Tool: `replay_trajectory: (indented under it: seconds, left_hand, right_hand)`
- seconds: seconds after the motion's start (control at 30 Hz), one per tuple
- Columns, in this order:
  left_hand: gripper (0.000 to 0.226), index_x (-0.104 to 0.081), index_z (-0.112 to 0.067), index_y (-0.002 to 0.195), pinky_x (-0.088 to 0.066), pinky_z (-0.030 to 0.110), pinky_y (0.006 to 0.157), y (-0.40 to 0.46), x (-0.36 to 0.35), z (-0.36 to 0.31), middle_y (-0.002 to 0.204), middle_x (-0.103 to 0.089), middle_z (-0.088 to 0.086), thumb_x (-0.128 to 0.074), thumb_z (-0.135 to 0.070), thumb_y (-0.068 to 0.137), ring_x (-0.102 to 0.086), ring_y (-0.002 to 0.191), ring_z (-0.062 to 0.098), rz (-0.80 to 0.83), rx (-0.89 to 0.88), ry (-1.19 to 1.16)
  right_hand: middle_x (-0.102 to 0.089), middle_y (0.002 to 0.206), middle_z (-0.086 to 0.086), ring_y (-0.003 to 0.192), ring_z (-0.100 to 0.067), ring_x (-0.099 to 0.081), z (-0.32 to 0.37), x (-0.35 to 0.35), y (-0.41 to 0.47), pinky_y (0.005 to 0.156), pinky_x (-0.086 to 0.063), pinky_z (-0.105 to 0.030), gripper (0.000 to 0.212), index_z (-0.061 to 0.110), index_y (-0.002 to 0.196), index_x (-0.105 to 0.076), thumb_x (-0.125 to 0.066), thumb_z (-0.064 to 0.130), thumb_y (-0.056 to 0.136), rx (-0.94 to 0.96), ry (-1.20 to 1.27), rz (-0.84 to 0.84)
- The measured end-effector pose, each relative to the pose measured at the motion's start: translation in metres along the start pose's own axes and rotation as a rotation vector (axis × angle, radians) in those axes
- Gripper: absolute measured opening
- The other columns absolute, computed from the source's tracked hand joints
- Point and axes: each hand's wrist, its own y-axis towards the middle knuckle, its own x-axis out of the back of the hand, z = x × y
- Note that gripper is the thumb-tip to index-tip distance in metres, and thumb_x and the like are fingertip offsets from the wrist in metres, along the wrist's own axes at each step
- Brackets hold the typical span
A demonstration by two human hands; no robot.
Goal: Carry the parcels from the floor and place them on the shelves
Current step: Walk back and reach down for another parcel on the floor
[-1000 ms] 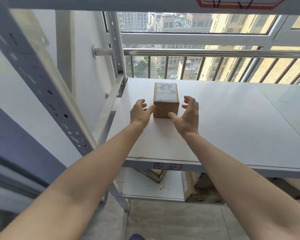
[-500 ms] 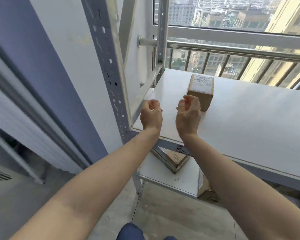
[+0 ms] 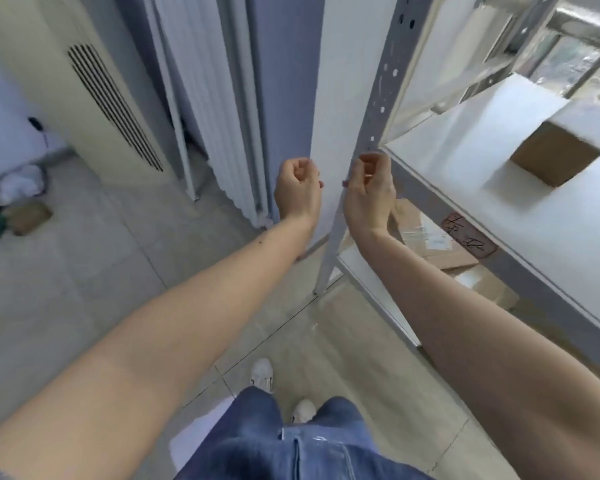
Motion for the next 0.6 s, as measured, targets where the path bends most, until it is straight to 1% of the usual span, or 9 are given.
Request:
replay_trajectory:
  seconds: [0.07, 0.13, 0.2, 0.27, 0.33, 0.43, 0.5, 0.57, 0.6]
  left_hand:
    - [0.013, -0.052, -0.025, 0.082, -0.053, 0.038, 0.073, -0.001, 0.038, 0.011, 0.078, -0.065, -0.002, -0.051, -0.026, 0.095, -0.065, 0.070, 0.019, -0.081, 0.037, -0.016]
    - [0.010, -0.053, -0.021, 0.084, -0.050, 0.035, 0.068, -0.003, 0.077, 0.021, 0.079, -0.065, 0.000, -0.051, -0.023, 0.094, -0.063, 0.065, 0.016, -0.173, 0.088, -0.027]
    - [0.008, -0.055, -0.019, 0.088, -0.053, 0.038, 0.070, -0.006, 0.116, 0.030, 0.082, -0.067, 0.000, -0.051, -0.023, 0.094, -0.067, 0.068, 0.019, -0.267, 0.133, -0.015]
    - [0.012, -0.053, -0.023, 0.082, -0.055, 0.040, 0.073, -0.013, 0.157, 0.040, 0.079, -0.067, -0.001, -0.051, -0.023, 0.093, -0.067, 0.068, 0.020, -0.355, 0.158, -0.019]
    - [0.015, -0.051, -0.025, 0.078, -0.056, 0.041, 0.076, -0.022, 0.201, 0.049, 0.082, -0.068, 0.001, -0.052, -0.023, 0.094, -0.066, 0.065, 0.019, -0.434, 0.179, -0.022]
    - [0.011, -0.052, -0.027, 0.076, -0.057, 0.047, 0.083, -0.036, 0.271, 0.067, 0.086, -0.072, 0.004, -0.053, -0.033, 0.086, -0.071, 0.079, 0.026, -0.550, 0.223, -0.004]
    - [0.015, -0.053, -0.027, 0.076, -0.058, 0.049, 0.085, -0.046, 0.320, 0.081, 0.093, -0.075, 0.007, -0.050, -0.043, 0.076, -0.073, 0.088, 0.029, -0.622, 0.255, 0.004]
    - [0.018, -0.054, -0.026, 0.077, -0.058, 0.050, 0.086, -0.062, 0.368, 0.092, 0.092, -0.075, 0.007, -0.050, -0.044, 0.075, -0.073, 0.091, 0.030, -0.690, 0.285, 0.004]
    - [0.015, -0.054, -0.026, 0.079, -0.058, 0.049, 0.086, -0.074, 0.390, 0.094, 0.087, -0.074, 0.005, -0.051, -0.040, 0.079, -0.074, 0.090, 0.030, -0.714, 0.296, -0.010]
  right_hand:
    - [-0.063, 0.101, -0.001, 0.095, -0.030, -0.068, 0.001, -0.023, -0.026, 0.088, -0.052, -0.043, 0.007, 0.024, 0.102, -0.051, -0.046, 0.025, 0.098, -0.004, -0.010, 0.113]
    - [-0.063, 0.099, 0.001, 0.095, -0.030, -0.068, 0.005, -0.046, -0.054, 0.086, -0.052, -0.042, 0.005, 0.024, 0.098, -0.050, -0.045, 0.025, 0.098, 0.002, -0.018, 0.225]
    - [-0.064, 0.099, 0.001, 0.094, -0.027, -0.068, 0.010, -0.069, -0.081, 0.086, -0.053, -0.045, 0.009, 0.025, 0.095, -0.051, -0.043, 0.028, 0.098, -0.014, -0.025, 0.332]
    - [-0.065, 0.101, 0.001, 0.096, -0.025, -0.066, 0.018, -0.091, -0.111, 0.087, -0.053, -0.046, 0.012, 0.024, 0.095, -0.052, -0.042, 0.030, 0.098, -0.019, -0.045, 0.446]
    - [-0.067, 0.102, -0.002, 0.097, -0.025, -0.066, 0.026, -0.116, -0.142, 0.088, -0.053, -0.047, 0.017, 0.020, 0.096, -0.054, -0.041, 0.031, 0.098, -0.006, -0.071, 0.560]
    - [-0.066, 0.101, -0.003, 0.098, -0.026, -0.067, 0.040, -0.155, -0.195, 0.088, -0.053, -0.044, 0.021, 0.016, 0.097, -0.055, -0.041, 0.032, 0.100, 0.022, -0.115, 0.727]
    - [-0.065, 0.099, -0.001, 0.099, -0.028, -0.068, 0.050, -0.179, -0.235, 0.088, -0.053, -0.043, 0.019, 0.017, 0.093, -0.053, -0.042, 0.031, 0.099, 0.044, -0.124, 0.831]
    - [-0.065, 0.099, -0.002, 0.100, -0.030, -0.068, 0.060, -0.200, -0.277, 0.091, -0.052, -0.046, 0.019, 0.017, 0.093, -0.053, -0.042, 0.030, 0.098, 0.063, -0.126, 0.930]
    - [-0.065, 0.098, -0.002, 0.101, -0.032, -0.068, 0.064, -0.211, -0.298, 0.092, -0.052, -0.048, 0.019, 0.016, 0.092, -0.054, -0.043, 0.031, 0.098, 0.070, -0.127, 0.975]
